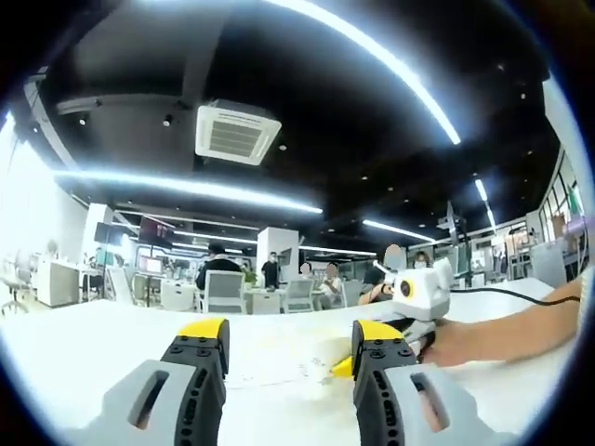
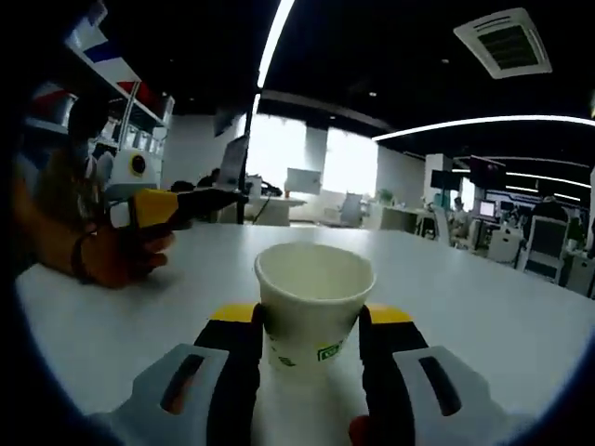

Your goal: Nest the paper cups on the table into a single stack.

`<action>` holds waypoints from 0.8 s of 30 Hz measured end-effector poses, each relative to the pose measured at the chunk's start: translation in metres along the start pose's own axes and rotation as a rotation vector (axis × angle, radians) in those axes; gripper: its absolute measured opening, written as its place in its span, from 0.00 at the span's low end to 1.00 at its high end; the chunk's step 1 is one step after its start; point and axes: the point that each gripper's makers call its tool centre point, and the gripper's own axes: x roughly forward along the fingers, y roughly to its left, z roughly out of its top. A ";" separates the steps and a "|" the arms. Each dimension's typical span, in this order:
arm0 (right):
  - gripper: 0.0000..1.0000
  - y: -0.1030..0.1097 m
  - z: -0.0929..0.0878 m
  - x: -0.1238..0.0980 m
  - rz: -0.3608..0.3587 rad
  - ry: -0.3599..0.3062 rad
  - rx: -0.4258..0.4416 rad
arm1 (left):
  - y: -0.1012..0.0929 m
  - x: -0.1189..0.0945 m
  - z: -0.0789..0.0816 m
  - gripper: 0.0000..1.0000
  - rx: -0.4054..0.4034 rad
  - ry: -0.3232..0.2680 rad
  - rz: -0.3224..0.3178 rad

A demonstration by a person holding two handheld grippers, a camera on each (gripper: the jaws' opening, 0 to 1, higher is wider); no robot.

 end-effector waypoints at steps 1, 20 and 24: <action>0.44 0.006 0.001 -0.009 0.006 -0.001 -0.002 | 0.000 0.000 0.000 0.56 0.002 0.000 0.000; 0.44 0.110 0.003 -0.130 0.048 0.030 -0.064 | -0.013 0.001 0.006 0.53 0.014 -0.022 -0.045; 0.45 0.119 -0.008 -0.135 0.060 0.046 -0.031 | -0.019 0.000 0.005 0.53 0.019 -0.019 -0.053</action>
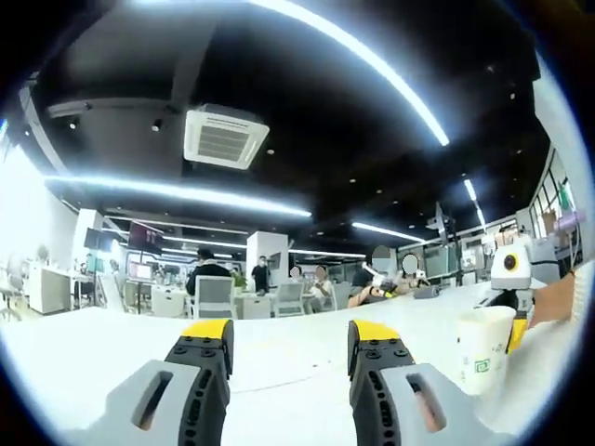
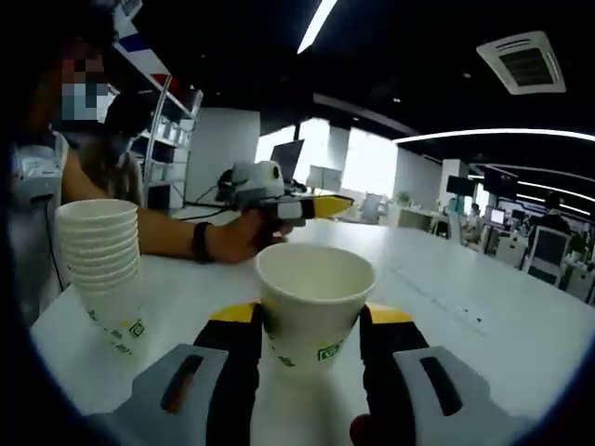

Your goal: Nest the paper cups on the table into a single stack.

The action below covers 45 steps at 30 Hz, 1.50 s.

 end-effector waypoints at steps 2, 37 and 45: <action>0.45 0.003 -0.007 0.000 0.001 0.010 0.002 | 0.000 -0.001 0.001 0.52 0.005 0.000 -0.001; 0.83 0.058 0.065 -0.088 0.307 -0.359 -0.003 | -0.024 0.000 0.008 0.49 0.101 -0.008 -0.061; 0.70 0.106 0.067 -0.080 0.460 -0.354 0.023 | -0.018 0.002 0.006 0.49 0.090 -0.008 -0.061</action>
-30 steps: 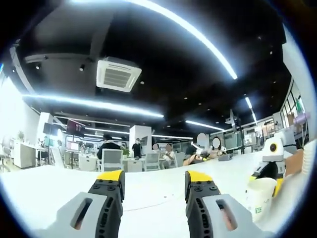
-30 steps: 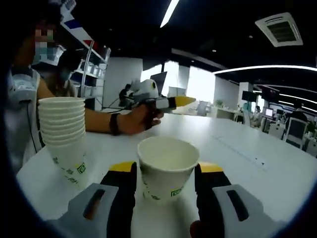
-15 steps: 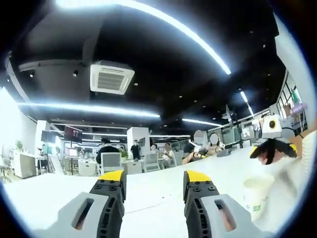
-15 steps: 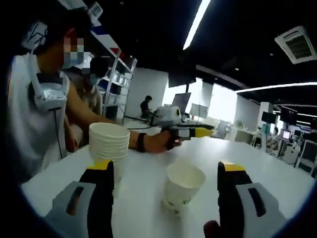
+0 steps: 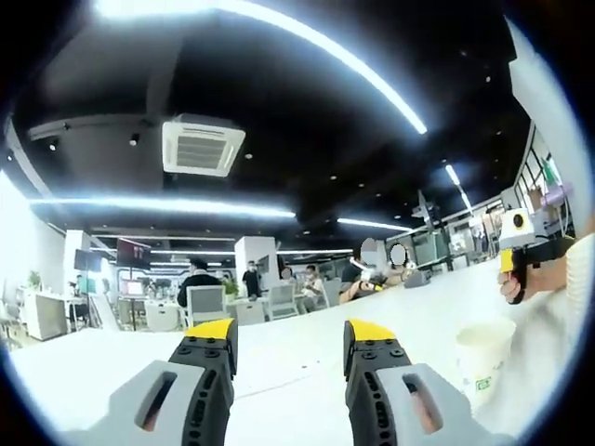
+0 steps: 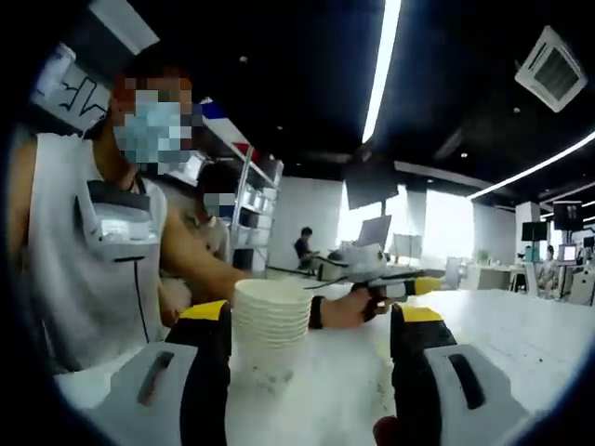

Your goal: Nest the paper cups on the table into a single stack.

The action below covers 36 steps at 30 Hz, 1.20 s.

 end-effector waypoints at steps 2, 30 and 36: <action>0.70 0.009 -0.009 0.011 0.029 0.029 0.010 | -0.001 0.000 0.001 0.49 -0.005 -0.004 -0.003; 0.61 0.041 -0.053 0.047 0.181 0.162 0.020 | -0.020 -0.004 0.004 0.48 -0.018 -0.007 -0.032; 0.78 0.038 -0.051 0.030 0.187 0.180 0.069 | -0.026 -0.006 0.008 0.48 -0.019 -0.012 -0.041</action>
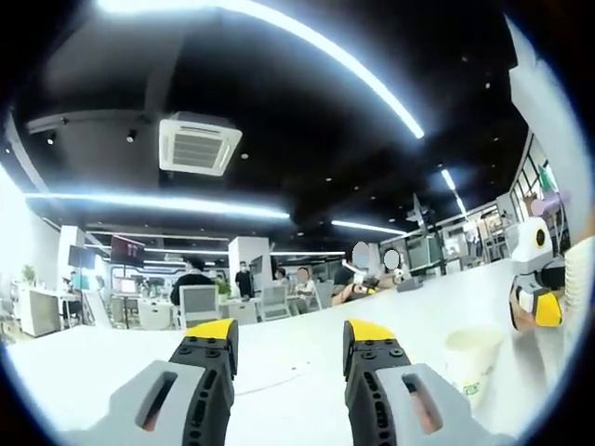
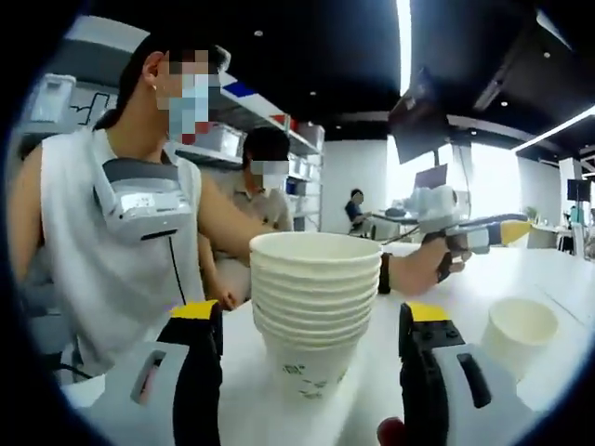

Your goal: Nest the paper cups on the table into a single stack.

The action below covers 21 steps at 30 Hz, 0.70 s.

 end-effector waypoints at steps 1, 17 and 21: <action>0.78 -0.002 0.002 -0.004 -0.011 -0.008 0.004 | 0.000 0.001 0.000 0.48 -0.003 0.000 -0.002; 0.71 -0.043 0.056 -0.078 -0.252 -0.232 -0.031 | -0.001 0.001 -0.003 0.48 -0.009 0.003 -0.012; 0.71 -0.083 0.043 -0.098 -0.448 -0.215 -0.024 | 0.001 0.002 -0.004 0.48 -0.013 0.005 -0.014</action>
